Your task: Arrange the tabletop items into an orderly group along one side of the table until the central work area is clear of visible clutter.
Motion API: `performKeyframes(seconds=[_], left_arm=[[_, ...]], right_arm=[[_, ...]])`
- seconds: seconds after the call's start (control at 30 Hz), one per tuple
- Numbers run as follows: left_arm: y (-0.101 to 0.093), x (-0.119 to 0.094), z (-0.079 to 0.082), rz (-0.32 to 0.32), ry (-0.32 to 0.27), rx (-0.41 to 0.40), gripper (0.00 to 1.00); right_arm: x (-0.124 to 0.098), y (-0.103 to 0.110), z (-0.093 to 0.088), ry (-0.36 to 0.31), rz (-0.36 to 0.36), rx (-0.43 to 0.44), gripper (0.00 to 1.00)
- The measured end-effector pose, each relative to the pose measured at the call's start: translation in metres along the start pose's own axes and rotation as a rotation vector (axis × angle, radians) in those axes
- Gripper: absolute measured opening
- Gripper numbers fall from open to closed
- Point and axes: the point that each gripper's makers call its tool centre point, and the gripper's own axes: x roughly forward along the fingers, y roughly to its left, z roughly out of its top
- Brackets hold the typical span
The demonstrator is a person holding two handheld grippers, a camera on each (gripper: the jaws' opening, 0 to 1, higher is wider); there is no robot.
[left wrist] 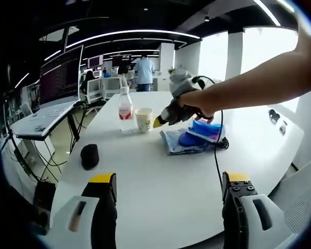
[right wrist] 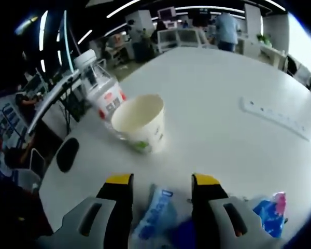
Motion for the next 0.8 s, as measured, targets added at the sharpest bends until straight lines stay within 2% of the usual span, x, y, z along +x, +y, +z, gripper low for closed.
performKeyframes(seconds=[0.17, 0.27, 0.8], left_arm=[[-0.001, 0.001, 0.0, -0.004, 0.005, 0.014, 0.82], [-0.002, 0.001, -0.001, -0.006, 0.011, 0.023, 0.83], [-0.011, 0.003, 0.0, -0.04, 0.015, 0.057, 0.84]], right_arm=[[-0.009, -0.002, -0.006, 0.0, -0.003, -0.01, 0.42], [-0.015, -0.005, -0.009, -0.011, 0.005, 0.026, 0.42], [-0.042, -0.014, -0.03, -0.021, -0.004, 0.015, 0.42]])
